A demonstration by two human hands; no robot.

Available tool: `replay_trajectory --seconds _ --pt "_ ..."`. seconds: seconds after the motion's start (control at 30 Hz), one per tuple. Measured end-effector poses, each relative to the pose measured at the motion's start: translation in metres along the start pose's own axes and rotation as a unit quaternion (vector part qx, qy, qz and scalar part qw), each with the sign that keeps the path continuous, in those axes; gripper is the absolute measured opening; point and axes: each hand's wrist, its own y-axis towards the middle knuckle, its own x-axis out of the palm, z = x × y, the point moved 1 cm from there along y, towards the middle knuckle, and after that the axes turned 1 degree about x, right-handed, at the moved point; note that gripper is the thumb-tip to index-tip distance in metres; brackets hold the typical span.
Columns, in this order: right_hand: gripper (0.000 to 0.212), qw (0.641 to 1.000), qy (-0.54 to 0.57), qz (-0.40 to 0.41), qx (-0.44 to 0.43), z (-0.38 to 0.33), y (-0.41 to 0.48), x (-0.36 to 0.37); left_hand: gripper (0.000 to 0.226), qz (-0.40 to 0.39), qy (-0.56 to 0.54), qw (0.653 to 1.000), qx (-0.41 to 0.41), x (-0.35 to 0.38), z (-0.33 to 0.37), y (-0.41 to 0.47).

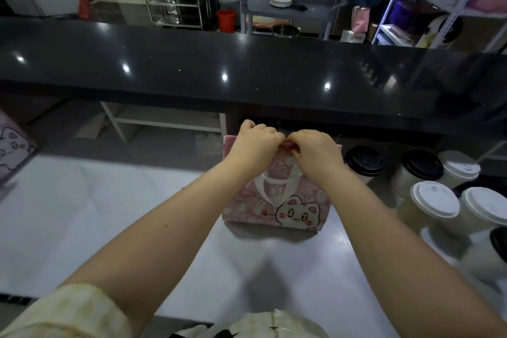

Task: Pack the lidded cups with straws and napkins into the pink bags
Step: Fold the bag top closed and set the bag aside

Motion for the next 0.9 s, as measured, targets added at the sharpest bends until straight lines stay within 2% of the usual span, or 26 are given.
replay_trajectory --seconds 0.13,0.4,0.5,0.7,0.83,0.9 --pt "0.014 0.999 -0.03 0.016 0.002 -0.003 0.003 0.006 0.026 0.002 0.023 1.0 -0.002 0.005 0.004 -0.004" --pt "0.014 1.0 -0.022 0.018 0.006 -0.002 -0.001 0.009 0.023 0.029 0.018 0.999 0.001 0.008 0.008 -0.012" --pt "0.018 1.0 0.014 0.012 0.003 0.001 -0.003 0.002 0.028 0.037 0.036 0.999 0.016 0.008 0.005 -0.017" --pt "0.016 0.997 0.069 -0.004 0.032 0.021 -0.016 -0.014 0.021 0.075 0.012 0.997 0.008 0.006 -0.014 -0.032" --pt "0.012 0.999 0.016 -0.003 0.032 0.016 -0.015 -0.009 0.032 0.073 0.011 0.997 0.007 0.005 -0.005 -0.034" --pt "0.014 0.999 0.022 0.01 0.026 0.015 -0.016 -0.009 0.028 0.096 -0.002 0.995 0.015 0.005 -0.007 -0.037"
